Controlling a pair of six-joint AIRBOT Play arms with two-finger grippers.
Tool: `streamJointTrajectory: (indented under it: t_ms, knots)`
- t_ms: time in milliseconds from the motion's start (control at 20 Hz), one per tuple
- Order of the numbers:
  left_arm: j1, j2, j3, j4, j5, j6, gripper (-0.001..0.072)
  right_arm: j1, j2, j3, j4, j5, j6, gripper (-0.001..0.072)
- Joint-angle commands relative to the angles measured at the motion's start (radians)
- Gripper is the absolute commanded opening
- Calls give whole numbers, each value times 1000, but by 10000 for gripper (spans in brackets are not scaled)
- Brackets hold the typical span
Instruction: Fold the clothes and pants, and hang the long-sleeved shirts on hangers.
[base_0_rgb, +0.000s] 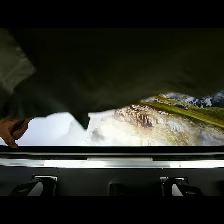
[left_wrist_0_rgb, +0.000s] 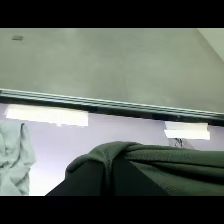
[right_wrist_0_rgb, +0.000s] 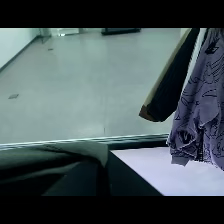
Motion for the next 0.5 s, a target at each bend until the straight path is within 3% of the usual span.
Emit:
streamJointTrajectory:
  t_ms: [0,200,450]
  knots:
    - [-2,-20,-18,27,-2,-24,18,1,-43,3,-47,90,90,26]
    - [-9,-223,-73,-92,-35,8,18,1,-283,-27,17,283,195,25]
    - [-108,-614,-116,-94,-19,64,18,3,-605,-207,99,201,174,25]
